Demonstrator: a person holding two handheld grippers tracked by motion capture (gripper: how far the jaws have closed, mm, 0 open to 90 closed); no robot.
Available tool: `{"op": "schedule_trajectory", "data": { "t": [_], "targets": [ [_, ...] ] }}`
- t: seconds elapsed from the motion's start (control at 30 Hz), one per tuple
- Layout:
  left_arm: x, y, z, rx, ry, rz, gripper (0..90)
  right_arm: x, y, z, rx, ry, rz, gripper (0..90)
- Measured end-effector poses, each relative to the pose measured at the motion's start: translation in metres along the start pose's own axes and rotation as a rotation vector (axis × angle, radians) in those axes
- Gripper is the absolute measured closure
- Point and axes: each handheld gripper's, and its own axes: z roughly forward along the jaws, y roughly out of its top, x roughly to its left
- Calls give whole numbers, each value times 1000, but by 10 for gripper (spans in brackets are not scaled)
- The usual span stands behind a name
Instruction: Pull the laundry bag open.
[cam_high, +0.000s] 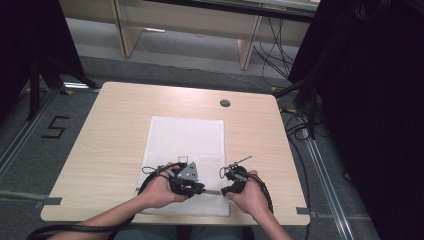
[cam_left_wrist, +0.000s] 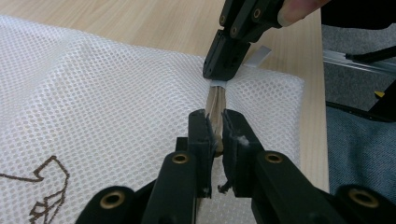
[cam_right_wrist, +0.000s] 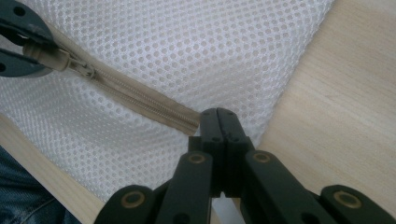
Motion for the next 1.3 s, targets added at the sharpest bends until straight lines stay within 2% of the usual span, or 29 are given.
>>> {"op": "schedule_trajectory", "data": {
  "t": [0.43,0.47,0.5,0.6,0.67,1.0,1.07,1.17,1.2,1.23,1.27,1.3],
  "targets": [
    [1,-4,-5,-8,2,-6,817,0,0,0,1,0,1,900],
    [2,-4,-7,0,7,10,817,0,0,0,1,0,1,900],
    [1,-4,-6,-5,4,-11,817,0,0,0,0,0,0,900],
    [3,-5,-7,-4,2,10,817,0,0,0,1,0,1,900],
    [1,-5,-7,-7,3,-10,817,0,0,0,1,0,1,900],
    [3,-4,-11,0,7,-5,817,0,0,0,1,-1,-1,900],
    [3,-5,-14,-4,9,-7,817,1,0,0,4,-1,15,900],
    [4,-9,-16,-10,7,-21,818,0,0,0,0,0,-3,900],
    [4,-9,-16,-11,3,-27,817,1,0,0,-3,-2,13,900],
    [4,-9,-16,-10,6,-23,818,2,0,0,0,-1,23,900],
    [4,-9,-16,-13,3,1,818,0,0,0,0,-4,-5,900],
    [5,-8,-16,-10,3,0,817,0,0,0,0,-3,-5,900]
  ]
}}
